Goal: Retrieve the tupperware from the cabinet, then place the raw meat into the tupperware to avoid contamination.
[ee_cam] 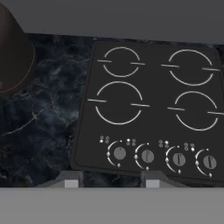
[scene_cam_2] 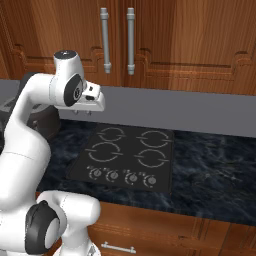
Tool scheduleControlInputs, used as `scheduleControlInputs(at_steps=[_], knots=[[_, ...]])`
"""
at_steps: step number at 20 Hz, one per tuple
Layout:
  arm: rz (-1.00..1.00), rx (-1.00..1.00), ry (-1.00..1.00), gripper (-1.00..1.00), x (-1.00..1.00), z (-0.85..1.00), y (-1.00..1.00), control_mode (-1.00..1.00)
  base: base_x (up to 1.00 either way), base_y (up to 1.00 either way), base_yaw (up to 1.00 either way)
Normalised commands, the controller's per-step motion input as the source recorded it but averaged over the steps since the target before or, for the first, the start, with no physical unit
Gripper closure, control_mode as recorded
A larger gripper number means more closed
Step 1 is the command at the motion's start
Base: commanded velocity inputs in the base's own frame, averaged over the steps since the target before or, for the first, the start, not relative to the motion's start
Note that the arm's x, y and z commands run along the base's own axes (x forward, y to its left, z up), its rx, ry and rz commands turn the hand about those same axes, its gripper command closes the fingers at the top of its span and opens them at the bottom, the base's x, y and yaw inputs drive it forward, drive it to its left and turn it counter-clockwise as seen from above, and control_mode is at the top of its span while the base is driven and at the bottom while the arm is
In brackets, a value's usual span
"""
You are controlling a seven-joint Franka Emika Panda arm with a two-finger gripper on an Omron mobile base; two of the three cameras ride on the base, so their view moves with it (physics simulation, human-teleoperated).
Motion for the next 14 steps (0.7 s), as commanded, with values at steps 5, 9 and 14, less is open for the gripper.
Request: scheduleControlInputs(at_steps=[5,9,14], knots=[[0.0,0.0,0.0,-1.0,0.0,0.0,0.0,-1.0,0.0,0.0,0.0],[0.0,0.0,0.0,-1.0,0.0,0.0,0.0,-1.0,0.0,0.0,0.0],[0.0,0.0,-0.01,-1.0,-0.04,0.0,0.0,-1.0,0.0,0.0,0.0]])
